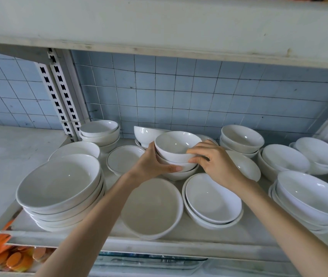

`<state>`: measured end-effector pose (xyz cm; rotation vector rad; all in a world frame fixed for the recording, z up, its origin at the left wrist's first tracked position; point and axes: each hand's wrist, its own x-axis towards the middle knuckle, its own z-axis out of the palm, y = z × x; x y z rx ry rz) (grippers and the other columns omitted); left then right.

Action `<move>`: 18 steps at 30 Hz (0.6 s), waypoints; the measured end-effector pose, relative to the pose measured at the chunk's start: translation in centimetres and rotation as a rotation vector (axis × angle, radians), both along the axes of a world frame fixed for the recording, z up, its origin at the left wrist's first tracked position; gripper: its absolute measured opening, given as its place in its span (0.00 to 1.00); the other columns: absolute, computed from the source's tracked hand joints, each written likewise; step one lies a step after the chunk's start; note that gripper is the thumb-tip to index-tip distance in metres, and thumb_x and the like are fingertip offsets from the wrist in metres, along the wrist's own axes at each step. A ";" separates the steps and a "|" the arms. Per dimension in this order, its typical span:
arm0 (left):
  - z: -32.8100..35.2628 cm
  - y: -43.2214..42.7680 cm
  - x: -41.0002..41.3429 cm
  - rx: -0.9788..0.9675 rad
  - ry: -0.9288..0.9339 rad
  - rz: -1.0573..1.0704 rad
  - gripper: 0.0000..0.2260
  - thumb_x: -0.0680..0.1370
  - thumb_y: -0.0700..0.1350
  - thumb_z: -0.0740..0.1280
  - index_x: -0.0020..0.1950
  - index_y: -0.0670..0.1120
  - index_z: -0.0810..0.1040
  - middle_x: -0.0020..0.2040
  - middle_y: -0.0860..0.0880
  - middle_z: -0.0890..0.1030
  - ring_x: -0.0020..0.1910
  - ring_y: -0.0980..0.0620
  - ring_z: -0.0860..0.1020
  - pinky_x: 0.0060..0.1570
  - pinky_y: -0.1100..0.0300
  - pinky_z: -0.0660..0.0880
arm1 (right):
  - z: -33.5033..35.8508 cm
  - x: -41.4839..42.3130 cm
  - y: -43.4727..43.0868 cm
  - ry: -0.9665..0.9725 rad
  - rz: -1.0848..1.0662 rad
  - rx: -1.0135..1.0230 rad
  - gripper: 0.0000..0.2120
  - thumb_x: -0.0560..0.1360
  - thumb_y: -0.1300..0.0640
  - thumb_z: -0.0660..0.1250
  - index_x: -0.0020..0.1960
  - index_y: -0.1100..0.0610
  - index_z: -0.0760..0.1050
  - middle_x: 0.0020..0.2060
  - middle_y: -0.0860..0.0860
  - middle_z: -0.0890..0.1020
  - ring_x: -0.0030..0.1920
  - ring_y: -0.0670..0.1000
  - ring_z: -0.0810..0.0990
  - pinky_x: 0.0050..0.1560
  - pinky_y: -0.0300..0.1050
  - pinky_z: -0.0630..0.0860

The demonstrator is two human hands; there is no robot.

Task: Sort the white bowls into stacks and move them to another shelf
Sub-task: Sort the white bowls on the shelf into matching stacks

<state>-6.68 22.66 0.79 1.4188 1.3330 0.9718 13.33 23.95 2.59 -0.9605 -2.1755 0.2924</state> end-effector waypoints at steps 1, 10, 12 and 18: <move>0.0 0.0 0.0 0.008 0.007 -0.005 0.44 0.57 0.47 0.82 0.67 0.49 0.63 0.62 0.52 0.75 0.63 0.53 0.73 0.63 0.58 0.71 | 0.0 0.1 0.0 -0.002 0.006 -0.001 0.06 0.70 0.63 0.70 0.47 0.60 0.82 0.40 0.42 0.78 0.45 0.43 0.70 0.47 0.44 0.70; 0.5 0.1 -0.2 0.029 0.005 0.002 0.46 0.51 0.57 0.79 0.65 0.50 0.63 0.59 0.51 0.77 0.60 0.52 0.76 0.61 0.55 0.74 | 1.0 0.2 -0.4 0.149 -0.068 -0.498 0.45 0.64 0.42 0.71 0.75 0.51 0.55 0.72 0.46 0.61 0.72 0.43 0.59 0.70 0.46 0.64; 0.4 0.1 -0.3 0.023 0.001 -0.006 0.46 0.55 0.53 0.81 0.67 0.48 0.63 0.60 0.50 0.77 0.61 0.52 0.76 0.61 0.57 0.73 | 0.9 0.0 -0.4 0.171 -0.080 -0.586 0.51 0.63 0.38 0.69 0.77 0.52 0.47 0.72 0.42 0.57 0.73 0.44 0.56 0.69 0.45 0.65; 0.2 0.0 -0.5 0.011 -0.038 -0.014 0.31 0.68 0.40 0.77 0.66 0.47 0.66 0.58 0.53 0.77 0.60 0.54 0.75 0.56 0.66 0.72 | 0.3 0.1 0.1 0.292 0.003 -0.740 0.35 0.67 0.40 0.70 0.68 0.53 0.64 0.63 0.43 0.75 0.62 0.43 0.74 0.66 0.46 0.69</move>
